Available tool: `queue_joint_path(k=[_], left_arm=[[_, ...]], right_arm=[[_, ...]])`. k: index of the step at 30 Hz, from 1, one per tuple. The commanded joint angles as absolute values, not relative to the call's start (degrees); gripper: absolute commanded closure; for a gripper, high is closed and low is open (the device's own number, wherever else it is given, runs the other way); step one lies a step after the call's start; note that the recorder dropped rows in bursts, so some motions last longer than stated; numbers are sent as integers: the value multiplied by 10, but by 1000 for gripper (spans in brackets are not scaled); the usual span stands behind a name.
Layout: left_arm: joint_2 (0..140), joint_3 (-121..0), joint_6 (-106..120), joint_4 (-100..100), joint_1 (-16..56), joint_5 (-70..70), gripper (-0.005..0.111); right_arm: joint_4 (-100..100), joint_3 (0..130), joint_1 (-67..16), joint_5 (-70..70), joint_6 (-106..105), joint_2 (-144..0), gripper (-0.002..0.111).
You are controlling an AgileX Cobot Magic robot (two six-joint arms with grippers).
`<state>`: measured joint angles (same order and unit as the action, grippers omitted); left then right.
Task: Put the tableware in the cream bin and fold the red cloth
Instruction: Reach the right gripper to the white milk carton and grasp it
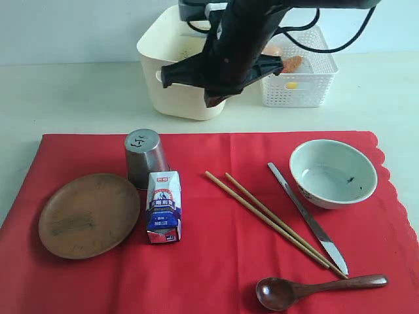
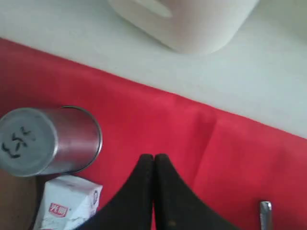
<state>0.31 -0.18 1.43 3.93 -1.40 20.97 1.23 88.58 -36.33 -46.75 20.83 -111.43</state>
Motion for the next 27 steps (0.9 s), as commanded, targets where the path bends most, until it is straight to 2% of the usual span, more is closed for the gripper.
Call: queue_joint_path(k=[1,25,27], left_arm=[[0,0,14,39,-10,203,105],[0,0,14,39,-10,203,105],[0,0,14,39,-10,203,105]], right_arm=[[20,883,-397,-471,229,-1106,108],[51,883,-530,-539,286,-1133,108],[51,883,-538,-553,286,-1153,105]])
